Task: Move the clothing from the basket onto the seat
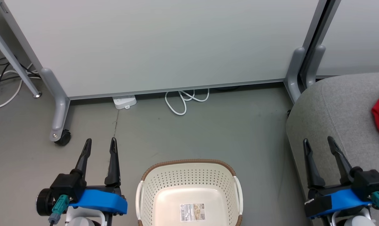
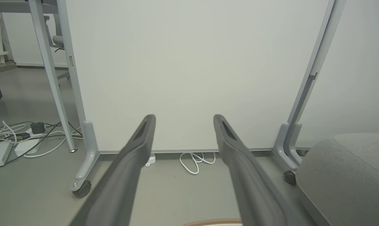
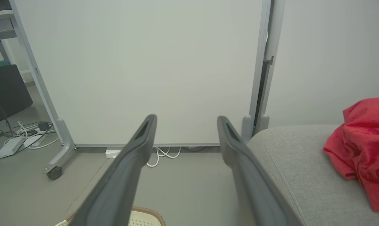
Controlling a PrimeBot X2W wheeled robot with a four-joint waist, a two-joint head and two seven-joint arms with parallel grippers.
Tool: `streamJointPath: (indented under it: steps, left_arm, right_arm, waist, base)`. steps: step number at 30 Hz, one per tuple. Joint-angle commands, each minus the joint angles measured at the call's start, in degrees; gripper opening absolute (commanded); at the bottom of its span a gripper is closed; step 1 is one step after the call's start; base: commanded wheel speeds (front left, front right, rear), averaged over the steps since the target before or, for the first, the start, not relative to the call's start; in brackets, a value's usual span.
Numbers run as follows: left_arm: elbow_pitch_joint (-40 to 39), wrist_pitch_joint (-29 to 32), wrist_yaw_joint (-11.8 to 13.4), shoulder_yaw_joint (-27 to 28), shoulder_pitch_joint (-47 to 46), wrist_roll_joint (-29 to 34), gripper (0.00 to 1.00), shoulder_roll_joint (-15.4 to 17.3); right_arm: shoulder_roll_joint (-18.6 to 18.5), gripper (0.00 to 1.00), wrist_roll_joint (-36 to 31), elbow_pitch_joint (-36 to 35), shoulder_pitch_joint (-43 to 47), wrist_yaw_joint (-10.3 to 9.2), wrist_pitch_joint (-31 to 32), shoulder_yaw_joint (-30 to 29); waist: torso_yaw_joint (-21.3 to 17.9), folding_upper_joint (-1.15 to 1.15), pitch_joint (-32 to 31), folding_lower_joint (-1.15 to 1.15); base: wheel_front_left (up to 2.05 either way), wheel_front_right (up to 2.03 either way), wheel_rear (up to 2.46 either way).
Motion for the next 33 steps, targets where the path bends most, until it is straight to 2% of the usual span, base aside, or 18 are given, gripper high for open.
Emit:
streamJointPath:
  steps: [1, 18, 19, 23, 33]
  left_arm:
    - [0.1, -0.1, 0.1, -0.2, 0.5, -0.2, 1.00, -0.1]
    - [0.6, -0.1, 0.7, -0.8, 1.4, 0.2, 1.00, -0.1]
    - [0.8, 0.0, 0.6, -0.7, 1.2, 0.2, 0.00, 0.0]
    - [2.8, 0.4, 0.6, -0.7, 2.8, -0.1, 0.00, -0.1]
    - [2.5, 3.5, 0.4, 0.8, 2.2, -11.3, 0.00, -0.1]
  right_arm:
    - [0.3, 1.00, 0.5, 0.3, 1.1, -0.01, -0.2, -0.2]
    - [1.1, 1.00, 0.4, 0.4, 2.7, -0.01, -0.2, -0.8]
    - [1.0, 0.00, 0.2, 0.7, 2.0, 0.00, 0.0, -0.8]
    - [1.2, 0.00, 0.3, 2.8, 2.9, 0.00, 0.4, -0.8]
    - [1.3, 0.00, 11.9, 3.0, 2.0, 0.00, 3.5, -1.4]
  waist:
    - [0.2, 0.00, -0.4, 0.01]
    - [0.9, 0.00, -1.6, 0.01]
    - [0.9, 0.00, -1.6, 0.01]
    - [0.9, 0.00, -1.6, 0.01]
    - [0.7, 0.00, -1.7, 0.01]
  base:
    - [0.00, 0.00, 0.00]
    - [0.00, 0.00, 0.00]
    - [0.00, 0.00, 0.00]
    - [0.00, 0.00, 0.00]
    - [0.00, 0.00, 0.00]
